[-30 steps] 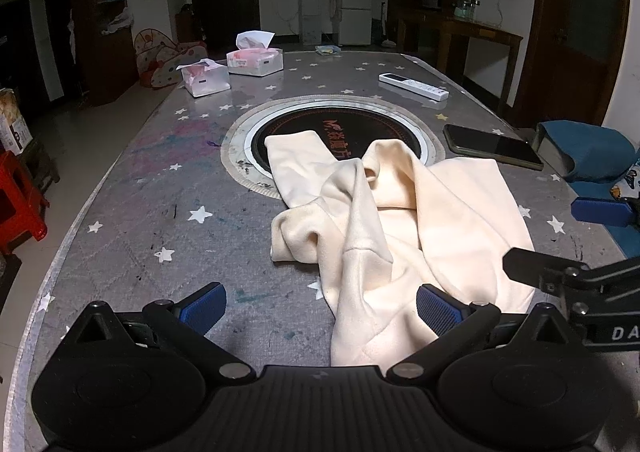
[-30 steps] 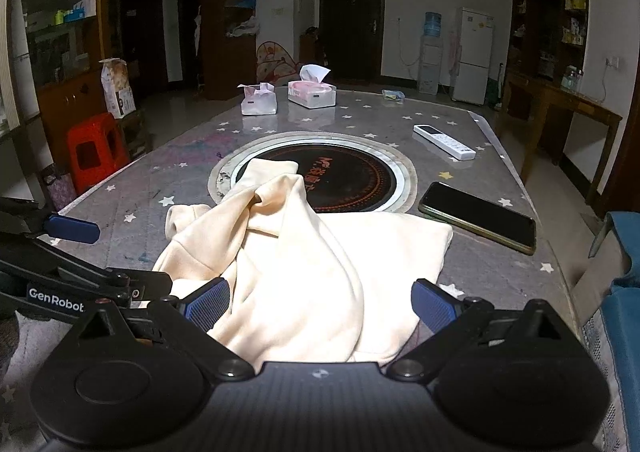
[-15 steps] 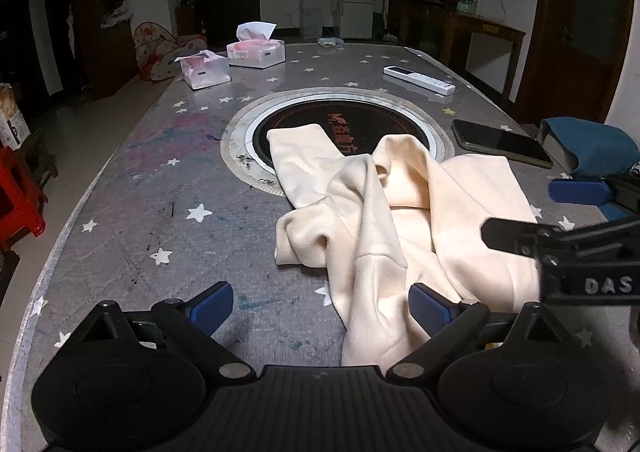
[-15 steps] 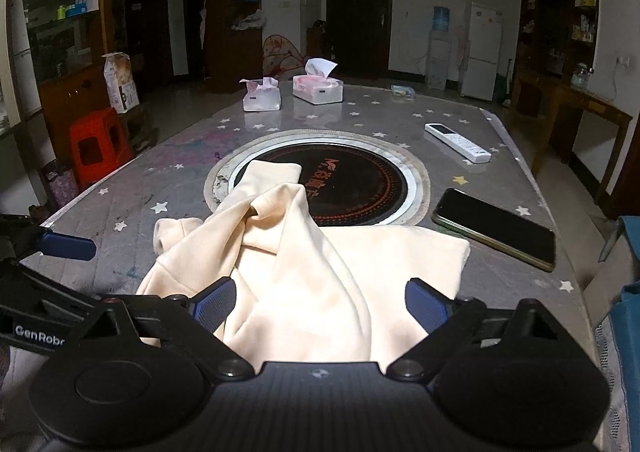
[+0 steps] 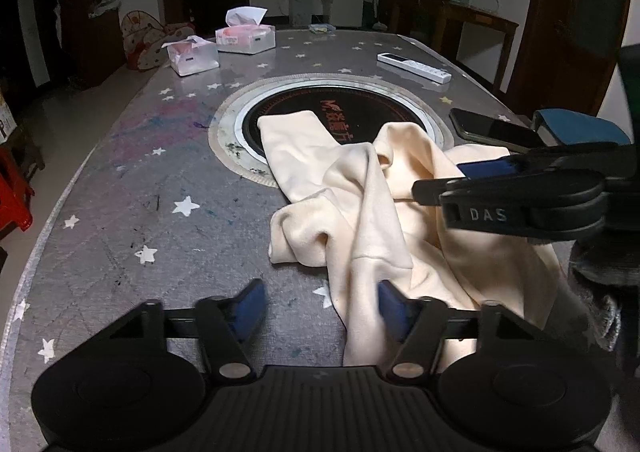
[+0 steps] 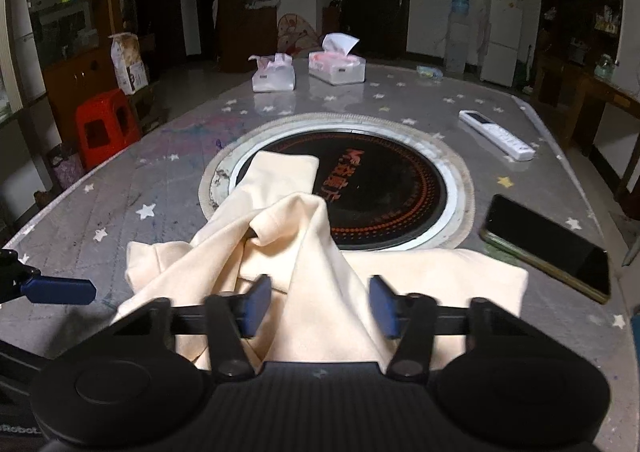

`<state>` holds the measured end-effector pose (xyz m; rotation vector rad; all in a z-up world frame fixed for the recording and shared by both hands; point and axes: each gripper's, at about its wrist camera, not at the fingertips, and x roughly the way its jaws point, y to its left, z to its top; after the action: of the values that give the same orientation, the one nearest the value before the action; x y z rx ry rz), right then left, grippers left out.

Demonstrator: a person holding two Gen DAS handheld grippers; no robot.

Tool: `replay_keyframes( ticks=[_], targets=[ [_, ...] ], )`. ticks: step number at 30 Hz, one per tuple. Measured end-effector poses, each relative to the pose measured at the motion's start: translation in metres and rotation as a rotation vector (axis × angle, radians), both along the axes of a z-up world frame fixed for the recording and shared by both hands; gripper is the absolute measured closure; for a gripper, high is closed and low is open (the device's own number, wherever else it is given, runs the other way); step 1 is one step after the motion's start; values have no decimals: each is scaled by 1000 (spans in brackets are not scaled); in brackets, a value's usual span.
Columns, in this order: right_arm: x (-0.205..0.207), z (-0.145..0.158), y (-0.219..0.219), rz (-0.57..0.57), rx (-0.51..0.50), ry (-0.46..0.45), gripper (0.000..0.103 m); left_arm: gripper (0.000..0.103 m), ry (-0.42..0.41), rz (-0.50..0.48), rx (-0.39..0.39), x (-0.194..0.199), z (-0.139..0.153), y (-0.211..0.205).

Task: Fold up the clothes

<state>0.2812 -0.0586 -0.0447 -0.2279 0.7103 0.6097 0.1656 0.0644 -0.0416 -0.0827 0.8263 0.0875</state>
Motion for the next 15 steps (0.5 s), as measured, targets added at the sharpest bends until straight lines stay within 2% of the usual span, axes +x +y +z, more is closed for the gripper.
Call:
replay_keyframes(
  ticks=[1, 2, 4, 5, 8, 15],
  targets=[
    [1, -1, 0, -6, -6, 7, 78, 54, 2, -1, -7, 0, -1, 1],
    [2, -2, -1, -10, -9, 10, 88, 63, 3, -5, -15, 0, -1, 1],
    [1, -2, -6, -16, -7, 10, 95, 73, 5, -10, -30, -2, -2, 2],
    [-1, 0, -11, -20, -4, 5, 96, 81, 5, -12, -36, -3, -2, 3],
    [-6, 7, -27, -41, 9, -15, 97, 92, -2, -14, -49, -7, 1, 3],
    [-32, 33, -76, -95, 47, -64, 97, 97, -27, -2, -62, -29, 13, 3]
  ],
)
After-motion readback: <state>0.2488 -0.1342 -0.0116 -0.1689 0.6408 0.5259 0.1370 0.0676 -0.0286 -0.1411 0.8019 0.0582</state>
